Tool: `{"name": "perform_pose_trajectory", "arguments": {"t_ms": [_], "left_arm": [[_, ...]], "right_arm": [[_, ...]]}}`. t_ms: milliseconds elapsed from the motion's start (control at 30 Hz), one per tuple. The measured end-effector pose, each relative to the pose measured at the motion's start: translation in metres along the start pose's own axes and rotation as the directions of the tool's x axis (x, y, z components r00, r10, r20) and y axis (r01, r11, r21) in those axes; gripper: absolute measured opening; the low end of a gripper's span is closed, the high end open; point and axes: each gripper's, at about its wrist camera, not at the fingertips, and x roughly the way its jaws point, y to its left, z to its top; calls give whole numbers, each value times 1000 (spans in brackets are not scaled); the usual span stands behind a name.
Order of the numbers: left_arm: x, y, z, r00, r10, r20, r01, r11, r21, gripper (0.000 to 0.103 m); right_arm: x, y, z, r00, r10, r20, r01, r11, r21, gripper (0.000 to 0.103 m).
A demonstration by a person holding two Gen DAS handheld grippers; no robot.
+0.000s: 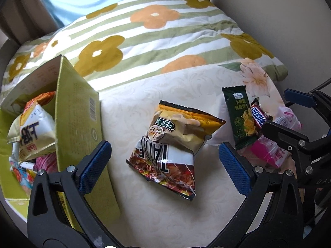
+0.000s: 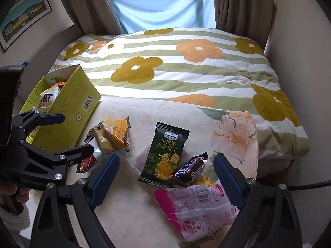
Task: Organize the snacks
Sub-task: 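Move both tools back over the remaining snacks on the bed, then grasp the brown chip bag with the left tool while the right tool grasps the green cracker packet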
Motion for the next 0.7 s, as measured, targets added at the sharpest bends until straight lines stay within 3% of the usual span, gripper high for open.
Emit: {"name": "perform_pose_trajectory", "arguments": {"t_ms": [200, 333, 500, 567, 700], "left_arm": [[37, -6, 3, 997, 24, -68, -21, 999, 42, 101], [54, -2, 0, 994, -7, -106, 10, 999, 31, 101], [63, -2, 2, 995, -23, -99, 27, 999, 42, 100], [67, -3, 4, 994, -38, -105, 44, 998, 54, 92], [69, -6, 4, 995, -37, -90, 45, 995, 85, 88]], "right_arm": [[30, -2, 2, 999, 43, -32, -42, 999, 21, 86], [42, -3, 5, 999, 31, -36, -30, 999, 10, 83], [51, -5, 7, 998, 37, -45, -37, 999, -2, 74], [55, -2, 7, 998, 30, -51, -31, 999, -18, 72], [63, 1, 7, 998, 22, -67, -24, 999, -27, 67]]}}
